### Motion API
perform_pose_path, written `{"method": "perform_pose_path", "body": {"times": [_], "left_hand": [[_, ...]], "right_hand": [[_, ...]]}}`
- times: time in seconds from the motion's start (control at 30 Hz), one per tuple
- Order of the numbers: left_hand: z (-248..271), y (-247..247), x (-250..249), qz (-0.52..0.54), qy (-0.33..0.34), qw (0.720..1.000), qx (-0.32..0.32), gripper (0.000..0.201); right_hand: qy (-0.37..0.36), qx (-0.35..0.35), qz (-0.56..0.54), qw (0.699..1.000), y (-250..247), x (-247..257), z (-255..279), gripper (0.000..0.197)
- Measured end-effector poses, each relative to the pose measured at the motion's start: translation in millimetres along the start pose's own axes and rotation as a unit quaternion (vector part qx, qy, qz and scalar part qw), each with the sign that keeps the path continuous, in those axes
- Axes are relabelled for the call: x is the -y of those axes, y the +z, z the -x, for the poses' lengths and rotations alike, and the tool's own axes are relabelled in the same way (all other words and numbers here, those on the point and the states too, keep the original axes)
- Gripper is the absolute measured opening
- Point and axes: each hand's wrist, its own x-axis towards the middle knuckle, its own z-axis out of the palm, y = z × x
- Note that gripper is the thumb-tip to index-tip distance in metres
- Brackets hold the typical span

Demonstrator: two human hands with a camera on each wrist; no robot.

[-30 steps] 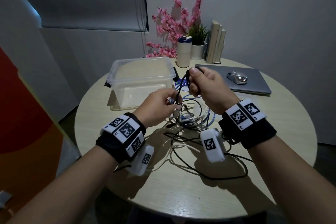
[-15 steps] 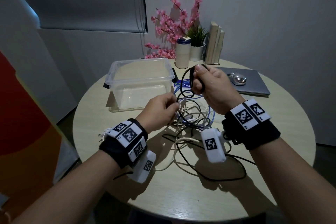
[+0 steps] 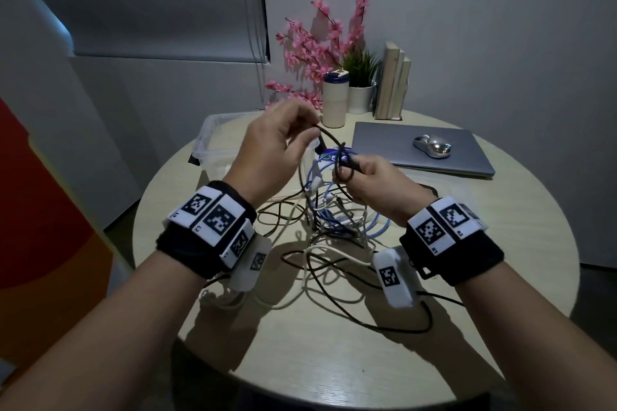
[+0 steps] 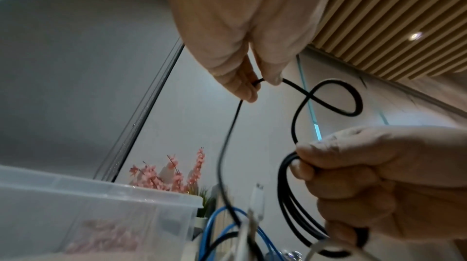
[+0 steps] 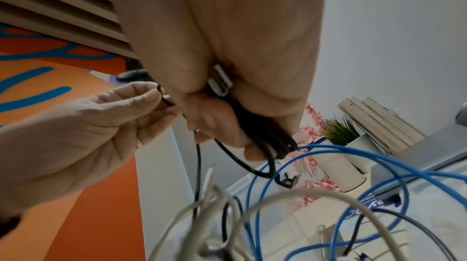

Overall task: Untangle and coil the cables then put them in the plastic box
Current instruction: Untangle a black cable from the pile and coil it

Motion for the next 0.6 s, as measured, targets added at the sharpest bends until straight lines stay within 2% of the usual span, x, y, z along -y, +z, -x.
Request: {"method": "perform_pose_path", "body": {"times": [0.1,0.17,0.23,0.33,0.43,0.6], "left_hand": [[-3.6,-7.2,7.1,-0.05,0.025,0.998,-0.039,0.012],[-3.6,-9.2,17.5,-0.119,0.012,0.992,-0.032,0.009],[0.4,-7.2,31.2,-0.165,-0.035,0.986,0.017,0.008],[14.8,-3.4,46.7,-0.172,-0.13,0.973,0.083,0.009],[27.4,-2.8,50.5,-0.104,-0.207,0.97,0.073,0.009],[25.7,-2.6,43.7,-0.063,-0.189,0.979,0.033,0.013]], "right_hand": [[0.011,-0.026,0.037,0.999,-1.7,-2.6,-0.6,0.022],[0.019,-0.064,0.049,0.997,-2.0,-3.5,-2.5,0.027],[0.022,-0.101,0.018,0.994,-2.1,-2.9,-5.0,0.029],[0.027,-0.129,-0.039,0.99,-3.5,1.5,-7.1,0.031],[0.034,-0.118,-0.078,0.989,-4.3,6.5,-4.4,0.032],[0.051,-0.034,-0.098,0.993,0.4,13.9,2.2,0.033]]}}
